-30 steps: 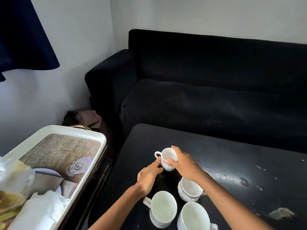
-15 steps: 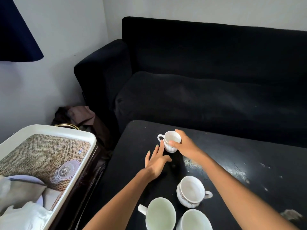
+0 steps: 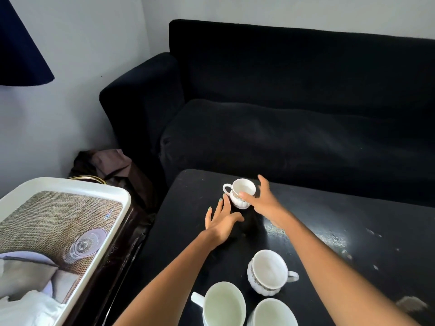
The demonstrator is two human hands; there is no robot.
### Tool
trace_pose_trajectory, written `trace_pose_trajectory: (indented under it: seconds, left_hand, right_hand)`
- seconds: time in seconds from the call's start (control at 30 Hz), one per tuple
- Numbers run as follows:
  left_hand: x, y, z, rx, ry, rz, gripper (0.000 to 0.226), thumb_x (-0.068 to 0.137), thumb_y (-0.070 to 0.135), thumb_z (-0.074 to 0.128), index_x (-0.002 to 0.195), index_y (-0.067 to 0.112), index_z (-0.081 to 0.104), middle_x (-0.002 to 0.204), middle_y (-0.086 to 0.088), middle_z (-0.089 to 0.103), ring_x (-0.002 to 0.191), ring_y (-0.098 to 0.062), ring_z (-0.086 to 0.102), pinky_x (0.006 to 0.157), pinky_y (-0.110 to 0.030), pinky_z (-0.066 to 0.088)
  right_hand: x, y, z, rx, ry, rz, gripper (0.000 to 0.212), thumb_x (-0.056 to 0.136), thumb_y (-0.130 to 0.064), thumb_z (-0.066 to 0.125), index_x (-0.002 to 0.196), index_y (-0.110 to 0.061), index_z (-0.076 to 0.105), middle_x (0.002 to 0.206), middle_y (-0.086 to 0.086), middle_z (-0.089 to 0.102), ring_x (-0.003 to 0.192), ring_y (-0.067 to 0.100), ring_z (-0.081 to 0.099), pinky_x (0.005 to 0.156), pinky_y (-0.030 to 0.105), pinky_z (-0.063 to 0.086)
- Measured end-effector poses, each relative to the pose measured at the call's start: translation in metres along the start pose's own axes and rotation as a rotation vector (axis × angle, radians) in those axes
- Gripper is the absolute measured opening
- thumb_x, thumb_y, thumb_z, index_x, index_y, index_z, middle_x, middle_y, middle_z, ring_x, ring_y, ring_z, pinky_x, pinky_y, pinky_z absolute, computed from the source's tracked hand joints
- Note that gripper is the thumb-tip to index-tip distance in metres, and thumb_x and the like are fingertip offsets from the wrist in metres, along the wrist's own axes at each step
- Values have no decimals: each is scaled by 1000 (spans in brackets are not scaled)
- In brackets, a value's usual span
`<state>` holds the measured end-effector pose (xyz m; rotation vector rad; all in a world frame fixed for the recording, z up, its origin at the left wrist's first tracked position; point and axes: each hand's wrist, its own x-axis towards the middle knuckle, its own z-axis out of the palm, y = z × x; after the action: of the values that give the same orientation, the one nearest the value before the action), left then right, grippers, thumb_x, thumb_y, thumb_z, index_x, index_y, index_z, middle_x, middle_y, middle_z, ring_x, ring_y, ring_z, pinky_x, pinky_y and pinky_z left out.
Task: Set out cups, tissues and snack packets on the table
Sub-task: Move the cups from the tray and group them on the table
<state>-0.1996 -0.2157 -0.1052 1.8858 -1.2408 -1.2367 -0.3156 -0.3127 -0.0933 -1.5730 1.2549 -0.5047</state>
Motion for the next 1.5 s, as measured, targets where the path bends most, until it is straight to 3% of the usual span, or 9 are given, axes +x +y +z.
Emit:
trace_pose_trajectory:
  seconds: [0.1,0.3,0.47,0.63,0.77,0.93,1.13,1.27,1.5]
  left_hand:
    - [-6,0,-1,-48,-17,-22,74,92,36,41,151,31,-4,160,3,-8,143,-14,-23,116,-35,-13]
    - [-24,-9,-2,-71,-98,-20,67,94,45,38,150,38,2,159,11,-10,139,-6,-26,114,-35,-16]
    - [-47,-15,2,-37,-203,14,60,96,53,32,149,38,9,158,17,-8,127,9,-23,113,-32,-19]
    - [-73,-16,2,-54,-278,-40,70,85,73,28,148,44,16,159,14,-9,142,-10,-25,117,-42,-17]
    - [-89,-8,-6,-57,-440,-27,59,95,63,9,148,40,18,160,9,-7,144,-11,-22,115,-43,-17]
    - [-103,10,-12,-119,-668,-43,66,92,68,12,147,36,28,157,11,19,146,-9,9,115,-31,11]
    - [-107,20,-2,-104,-621,-7,60,96,59,22,147,27,32,155,8,29,142,-5,23,114,-25,19]
    - [-104,23,1,-178,-626,-8,54,96,60,23,138,32,43,148,11,40,128,2,40,103,-19,33]
    - [-83,27,5,-204,-466,-9,50,93,63,28,130,37,51,139,12,49,122,-3,46,98,-20,31]
  right_hand:
    - [-14,12,-3,118,21,50,98,78,-47,69,149,-29,3,156,9,21,140,18,30,109,34,29]
    - [-49,32,-16,155,23,56,61,89,-52,52,140,-22,37,148,-2,40,132,9,39,100,22,28]
    - [-96,40,-25,196,-27,70,29,83,-49,60,107,-33,62,120,-16,61,112,-1,52,91,18,33]
    - [-142,51,-34,324,-56,84,52,65,-48,72,112,-29,64,111,-12,68,106,-1,60,93,21,39]
    - [-172,63,-34,359,-91,50,55,65,-31,78,117,-19,63,112,-3,71,106,6,64,86,18,48]
    - [-191,68,-31,350,-97,25,53,65,-17,81,115,-15,63,107,5,72,103,17,66,89,22,48]
    - [-191,67,-15,257,42,-34,46,63,1,83,100,-19,65,96,-2,73,88,4,65,73,6,46]
    - [-180,72,-12,251,124,-78,48,56,8,84,96,-14,67,87,-2,74,76,2,67,69,10,49]
    - [-150,70,-10,236,217,-120,45,61,2,83,99,-16,68,90,1,75,81,7,69,71,13,50]
